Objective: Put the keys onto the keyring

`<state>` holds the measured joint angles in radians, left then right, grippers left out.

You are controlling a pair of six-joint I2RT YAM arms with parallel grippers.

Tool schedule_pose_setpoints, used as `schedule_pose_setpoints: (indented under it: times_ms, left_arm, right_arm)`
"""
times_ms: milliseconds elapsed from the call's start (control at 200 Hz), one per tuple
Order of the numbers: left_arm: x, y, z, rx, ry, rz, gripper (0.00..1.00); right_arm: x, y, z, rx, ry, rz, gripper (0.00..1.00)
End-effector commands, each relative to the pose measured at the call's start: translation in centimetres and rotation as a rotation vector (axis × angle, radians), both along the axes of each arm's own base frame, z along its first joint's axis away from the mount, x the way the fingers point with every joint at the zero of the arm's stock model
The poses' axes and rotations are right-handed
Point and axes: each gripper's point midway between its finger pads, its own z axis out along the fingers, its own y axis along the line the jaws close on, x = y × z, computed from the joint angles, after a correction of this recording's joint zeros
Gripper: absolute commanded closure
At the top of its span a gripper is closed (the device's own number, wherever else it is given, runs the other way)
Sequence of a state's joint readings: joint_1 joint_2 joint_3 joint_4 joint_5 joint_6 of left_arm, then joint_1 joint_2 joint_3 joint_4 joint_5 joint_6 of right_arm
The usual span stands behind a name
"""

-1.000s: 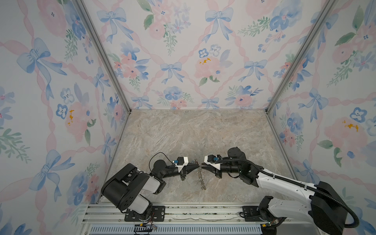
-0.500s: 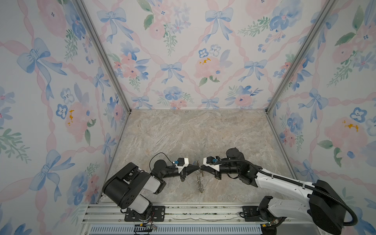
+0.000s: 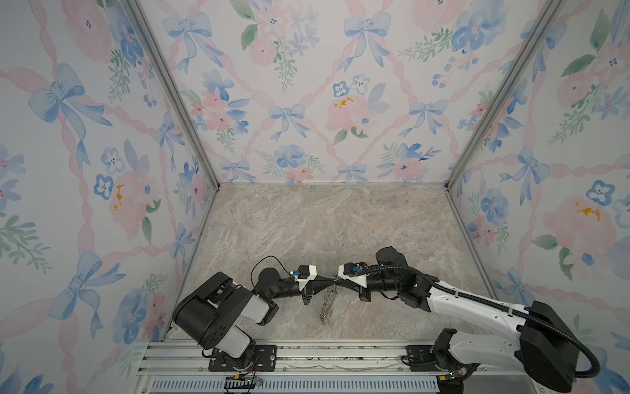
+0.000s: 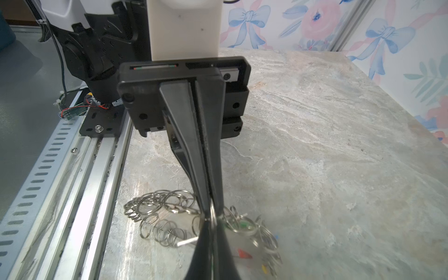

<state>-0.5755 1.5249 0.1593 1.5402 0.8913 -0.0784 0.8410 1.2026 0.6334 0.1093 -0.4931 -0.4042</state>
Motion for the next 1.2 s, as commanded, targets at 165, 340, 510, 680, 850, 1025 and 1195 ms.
schedule_pose_setpoints:
  times_ms: [165, 340, 510, 680, 850, 1025, 1195]
  left_arm:
    - [0.9, 0.3, -0.9, 0.117, -0.065, 0.056, 0.84]
    - [1.6, 1.1, -0.5, 0.146, -0.063, 0.107, 0.81]
    - [1.5, 1.1, -0.7, 0.152, -0.062, 0.1, 0.8]
    - [1.6, 1.0, -0.4, 0.147, -0.065, 0.101, 0.79]
    - [1.4, 1.0, -0.2, 0.141, -0.065, 0.092, 0.8]
    - [1.2, 0.8, -0.3, 0.143, -0.056, 0.065, 0.89]
    - [1.4, 0.7, -0.1, 0.138, -0.051, 0.068, 1.0]
  right_arm:
    - [1.1, -1.1, -0.3, -0.237, -0.002, -0.111, 1.0]
    - [0.9, -0.9, -0.6, -0.348, -0.005, -0.1, 1.0]
    - [0.5, -0.1, 0.9, -0.342, -0.037, -0.063, 1.0]
    - [-0.2, 0.7, 1.3, -0.342, -0.035, -0.018, 1.0]
    - [-0.4, 1.2, 1.3, -0.338, -0.036, 0.002, 1.0]
    - [-0.2, 1.5, 1.7, -0.325, -0.043, -0.001, 1.0]
    - [-0.1, 1.5, 1.6, -0.315, -0.044, -0.004, 1.0]
